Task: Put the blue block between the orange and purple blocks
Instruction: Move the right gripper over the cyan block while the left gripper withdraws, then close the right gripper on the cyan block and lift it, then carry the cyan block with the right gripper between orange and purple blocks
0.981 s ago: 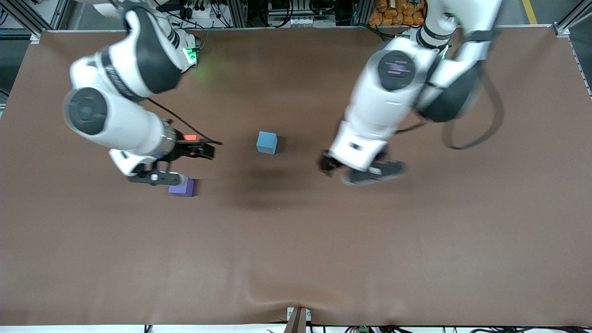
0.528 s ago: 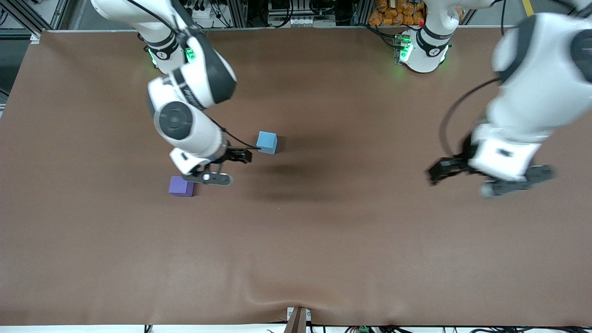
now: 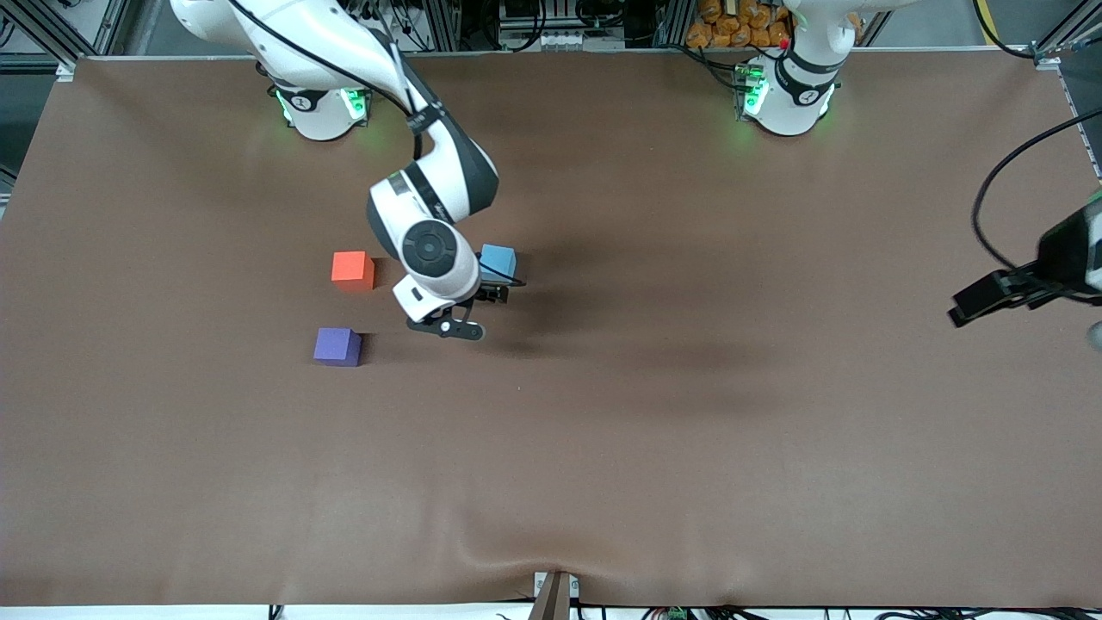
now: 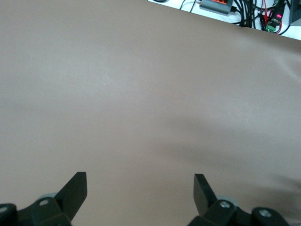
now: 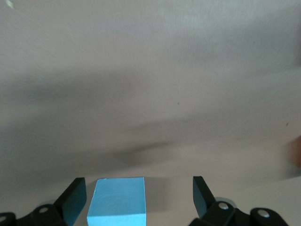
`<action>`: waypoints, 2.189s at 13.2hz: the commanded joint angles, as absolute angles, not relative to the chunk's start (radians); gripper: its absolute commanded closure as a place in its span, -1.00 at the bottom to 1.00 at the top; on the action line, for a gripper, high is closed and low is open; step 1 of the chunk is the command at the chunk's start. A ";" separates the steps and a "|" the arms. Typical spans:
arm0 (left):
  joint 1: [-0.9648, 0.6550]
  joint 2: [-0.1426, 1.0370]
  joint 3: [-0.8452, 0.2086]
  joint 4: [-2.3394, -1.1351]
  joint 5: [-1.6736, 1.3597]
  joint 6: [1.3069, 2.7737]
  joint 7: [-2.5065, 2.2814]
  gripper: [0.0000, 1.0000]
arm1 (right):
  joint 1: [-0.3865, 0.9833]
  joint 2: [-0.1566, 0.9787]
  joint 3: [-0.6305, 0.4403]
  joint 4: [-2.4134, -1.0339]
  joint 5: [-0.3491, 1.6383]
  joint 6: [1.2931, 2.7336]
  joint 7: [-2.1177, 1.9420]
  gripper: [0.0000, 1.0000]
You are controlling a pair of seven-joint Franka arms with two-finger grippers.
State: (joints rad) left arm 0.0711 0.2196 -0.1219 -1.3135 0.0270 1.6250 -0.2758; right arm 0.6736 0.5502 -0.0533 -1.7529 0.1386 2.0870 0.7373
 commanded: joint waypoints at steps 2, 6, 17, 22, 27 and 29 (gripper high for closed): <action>0.091 0.161 -0.137 -1.350 0.032 1.577 -0.235 -1.00 | 0.721 0.529 -0.061 -1.792 0.138 2.082 0.794 -1.00; 0.101 0.089 -0.133 -1.426 0.032 1.574 -0.209 -1.00 | 0.771 0.531 -0.061 -1.818 0.138 2.120 0.792 -1.00; 0.090 -0.005 -0.130 -1.543 0.032 1.597 -0.169 -1.00 | 0.811 0.437 -0.058 -2.066 0.137 2.396 0.747 -1.00; 0.089 -0.005 -0.133 -1.545 0.029 1.591 -0.166 -1.00 | 0.816 0.431 -0.055 -2.040 0.143 2.367 0.821 0.63; 0.081 0.012 -0.141 -1.540 0.028 1.623 -0.163 -1.00 | 0.708 0.362 -0.067 -1.983 0.140 2.212 0.769 0.71; 0.080 0.015 -0.143 -1.540 0.028 1.626 -0.163 -1.00 | 0.610 0.309 -0.067 -1.985 0.141 2.163 0.648 0.71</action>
State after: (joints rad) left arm 0.0781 0.0147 -0.1387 -1.5347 0.0270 1.6093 -0.1791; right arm 0.7080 0.3831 -0.0806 -1.9648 0.1393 2.2084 0.7367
